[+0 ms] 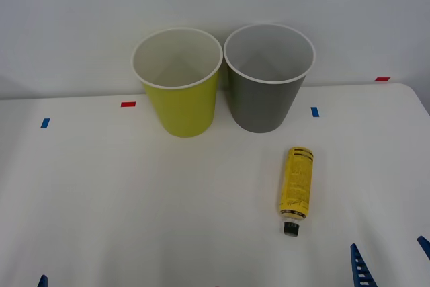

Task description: Put cans in the gray bin and PET bottles in the light green bin.

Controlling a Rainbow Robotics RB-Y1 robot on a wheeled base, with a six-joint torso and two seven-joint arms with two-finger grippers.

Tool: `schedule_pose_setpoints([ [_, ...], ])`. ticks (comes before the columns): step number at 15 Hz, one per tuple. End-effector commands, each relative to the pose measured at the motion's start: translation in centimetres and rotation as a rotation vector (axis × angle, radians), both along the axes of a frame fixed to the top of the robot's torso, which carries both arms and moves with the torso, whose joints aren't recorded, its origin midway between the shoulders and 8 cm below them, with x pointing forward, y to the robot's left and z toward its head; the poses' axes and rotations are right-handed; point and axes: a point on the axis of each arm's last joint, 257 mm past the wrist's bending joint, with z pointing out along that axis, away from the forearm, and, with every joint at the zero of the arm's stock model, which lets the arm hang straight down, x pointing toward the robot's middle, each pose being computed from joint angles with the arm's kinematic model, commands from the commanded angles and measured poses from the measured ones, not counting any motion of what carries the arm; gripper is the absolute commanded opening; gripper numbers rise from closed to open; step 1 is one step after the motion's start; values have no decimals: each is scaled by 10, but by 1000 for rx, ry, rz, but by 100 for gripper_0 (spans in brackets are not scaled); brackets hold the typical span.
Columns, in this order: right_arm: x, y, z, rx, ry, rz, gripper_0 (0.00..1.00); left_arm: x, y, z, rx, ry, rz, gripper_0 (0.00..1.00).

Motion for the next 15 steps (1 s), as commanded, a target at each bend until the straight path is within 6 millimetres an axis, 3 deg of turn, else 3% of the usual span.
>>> schedule_pose_setpoints([
  [1, 0, 0, 0, 0, 0, 0, 100, 0, 0, 0, 0, 0, 0, 100],
  [15, 0, 0, 0, 0, 0, 0, 100, 0, 0, 0, 0, 0, 0, 100],
])
